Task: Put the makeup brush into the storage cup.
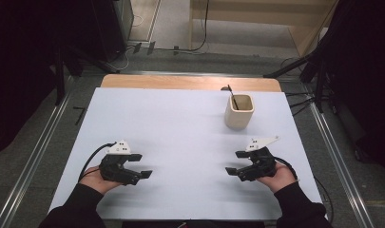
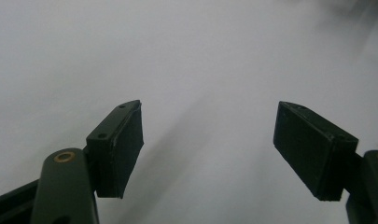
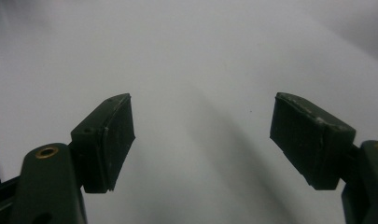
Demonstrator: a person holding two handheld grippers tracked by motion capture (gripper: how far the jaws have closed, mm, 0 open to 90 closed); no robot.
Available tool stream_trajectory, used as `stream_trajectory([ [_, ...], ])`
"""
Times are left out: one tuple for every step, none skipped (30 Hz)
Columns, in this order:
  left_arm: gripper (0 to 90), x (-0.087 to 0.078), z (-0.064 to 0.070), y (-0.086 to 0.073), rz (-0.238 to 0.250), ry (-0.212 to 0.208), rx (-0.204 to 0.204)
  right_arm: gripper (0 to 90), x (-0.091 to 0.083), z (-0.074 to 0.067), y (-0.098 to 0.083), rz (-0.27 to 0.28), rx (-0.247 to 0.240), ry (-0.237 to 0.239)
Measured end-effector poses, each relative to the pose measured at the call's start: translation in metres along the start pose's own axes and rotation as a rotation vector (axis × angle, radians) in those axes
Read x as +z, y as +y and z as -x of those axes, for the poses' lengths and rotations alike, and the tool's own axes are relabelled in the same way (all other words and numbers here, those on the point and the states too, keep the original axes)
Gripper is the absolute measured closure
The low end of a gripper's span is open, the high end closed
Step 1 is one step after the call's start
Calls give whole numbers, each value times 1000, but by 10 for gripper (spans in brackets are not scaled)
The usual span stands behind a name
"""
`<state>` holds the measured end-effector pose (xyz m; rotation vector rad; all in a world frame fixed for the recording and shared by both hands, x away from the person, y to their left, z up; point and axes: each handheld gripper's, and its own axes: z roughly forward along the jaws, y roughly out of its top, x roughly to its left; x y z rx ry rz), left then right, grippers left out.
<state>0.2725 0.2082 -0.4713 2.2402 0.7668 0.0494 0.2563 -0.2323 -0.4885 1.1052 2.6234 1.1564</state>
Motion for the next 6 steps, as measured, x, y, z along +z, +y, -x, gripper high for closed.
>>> stream_trajectory([
  [248,0,0,0,0,0,-1,230,0,0,0,1,0,0],
  [248,0,0,0,1,0,-1,230,0,0,0,-1,2,1],
  [248,0,0,0,-1,0,-1,230,0,0,0,-3,0,1],
  [248,0,0,0,-1,0,-1,230,0,0,0,-4,-3,1],
  [248,0,0,0,0,0,-2,230,1,0,0,-4,-3,2],
  [248,0,0,0,0,0,-2,230,1,0,0,-6,-4,2],
])
